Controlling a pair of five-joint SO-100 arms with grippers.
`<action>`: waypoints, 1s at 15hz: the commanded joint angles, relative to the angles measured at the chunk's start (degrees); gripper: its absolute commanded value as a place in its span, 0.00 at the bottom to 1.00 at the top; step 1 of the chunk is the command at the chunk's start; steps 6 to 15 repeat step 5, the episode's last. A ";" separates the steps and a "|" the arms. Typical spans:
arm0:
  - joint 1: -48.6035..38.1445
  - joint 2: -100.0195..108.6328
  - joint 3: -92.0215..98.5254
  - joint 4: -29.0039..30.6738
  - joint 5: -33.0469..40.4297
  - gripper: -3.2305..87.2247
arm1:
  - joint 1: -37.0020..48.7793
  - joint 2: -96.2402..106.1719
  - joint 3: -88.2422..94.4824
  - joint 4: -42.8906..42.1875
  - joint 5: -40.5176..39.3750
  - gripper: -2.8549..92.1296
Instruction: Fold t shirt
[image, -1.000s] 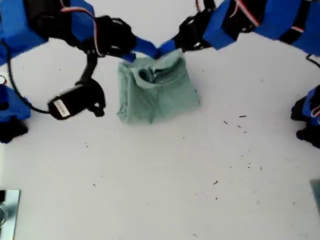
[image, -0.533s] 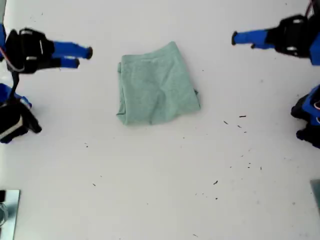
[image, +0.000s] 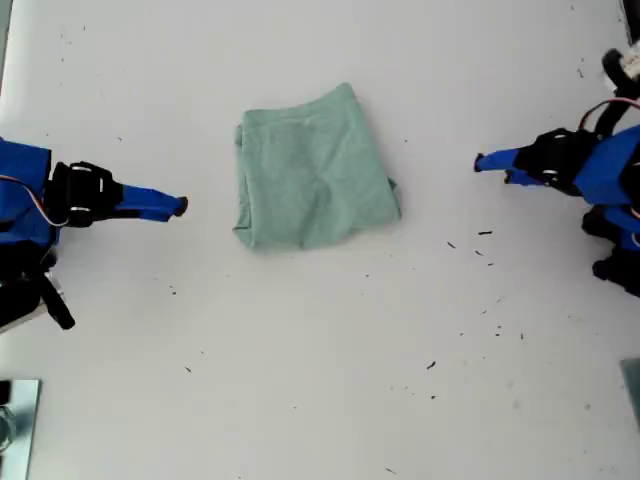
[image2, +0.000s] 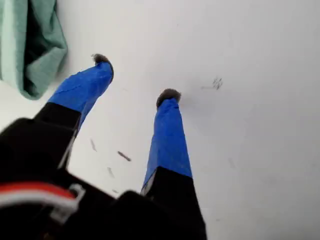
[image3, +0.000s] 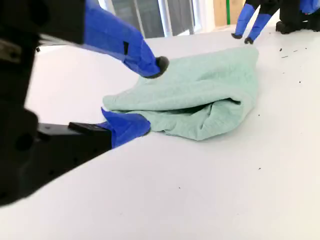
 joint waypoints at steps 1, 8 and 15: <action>1.05 0.44 0.62 -0.18 0.35 0.20 | 4.13 0.88 2.64 0.70 -19.51 0.22; 1.05 0.44 0.62 -0.18 0.35 0.20 | 4.13 0.88 2.64 0.70 -19.42 0.21; 1.05 0.44 0.62 -0.18 0.35 0.20 | 4.13 0.88 2.64 0.70 -19.42 0.21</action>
